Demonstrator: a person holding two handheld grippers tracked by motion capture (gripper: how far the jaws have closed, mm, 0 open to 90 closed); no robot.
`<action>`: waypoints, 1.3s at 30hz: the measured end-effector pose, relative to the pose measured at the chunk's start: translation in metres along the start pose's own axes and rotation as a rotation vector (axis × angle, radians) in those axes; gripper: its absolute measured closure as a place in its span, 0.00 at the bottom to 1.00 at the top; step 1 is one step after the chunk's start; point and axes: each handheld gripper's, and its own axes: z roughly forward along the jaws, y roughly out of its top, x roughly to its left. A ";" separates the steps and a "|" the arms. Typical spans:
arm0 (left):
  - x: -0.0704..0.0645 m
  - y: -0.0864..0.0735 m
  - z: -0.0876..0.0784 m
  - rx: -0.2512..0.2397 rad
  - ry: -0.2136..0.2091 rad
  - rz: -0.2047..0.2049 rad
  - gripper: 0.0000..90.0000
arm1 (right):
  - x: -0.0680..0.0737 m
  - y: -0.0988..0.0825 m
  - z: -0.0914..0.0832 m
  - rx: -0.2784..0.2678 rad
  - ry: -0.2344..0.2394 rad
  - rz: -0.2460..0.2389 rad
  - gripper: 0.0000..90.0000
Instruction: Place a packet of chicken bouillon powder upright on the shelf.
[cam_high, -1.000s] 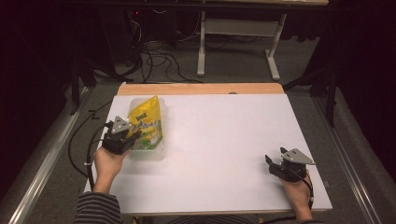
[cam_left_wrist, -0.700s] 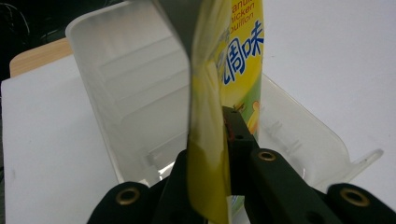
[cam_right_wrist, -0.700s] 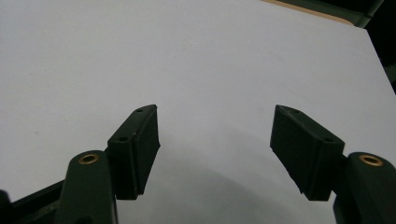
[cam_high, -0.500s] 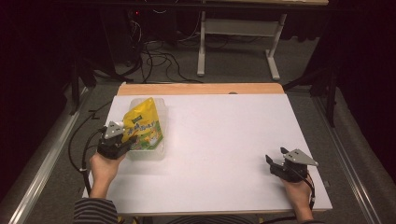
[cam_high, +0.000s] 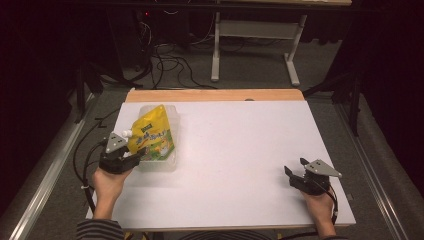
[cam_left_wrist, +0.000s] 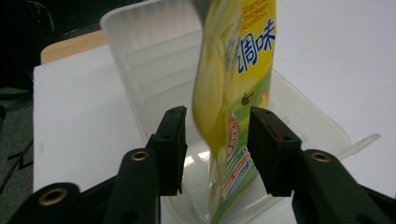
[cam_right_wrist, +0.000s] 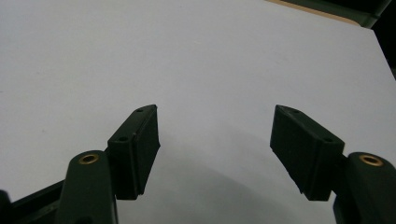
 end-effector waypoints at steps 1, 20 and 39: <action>0.000 -0.001 -0.002 -0.004 0.004 -0.010 0.61 | 0.000 0.000 0.000 0.000 -0.001 -0.002 0.37; -0.008 -0.019 -0.035 -0.057 0.020 -0.102 0.49 | -0.004 0.001 0.001 0.020 0.066 0.018 0.36; -0.042 -0.028 -0.043 -0.113 -0.051 -0.074 0.43 | -0.006 0.001 -0.004 -0.015 0.110 0.073 0.32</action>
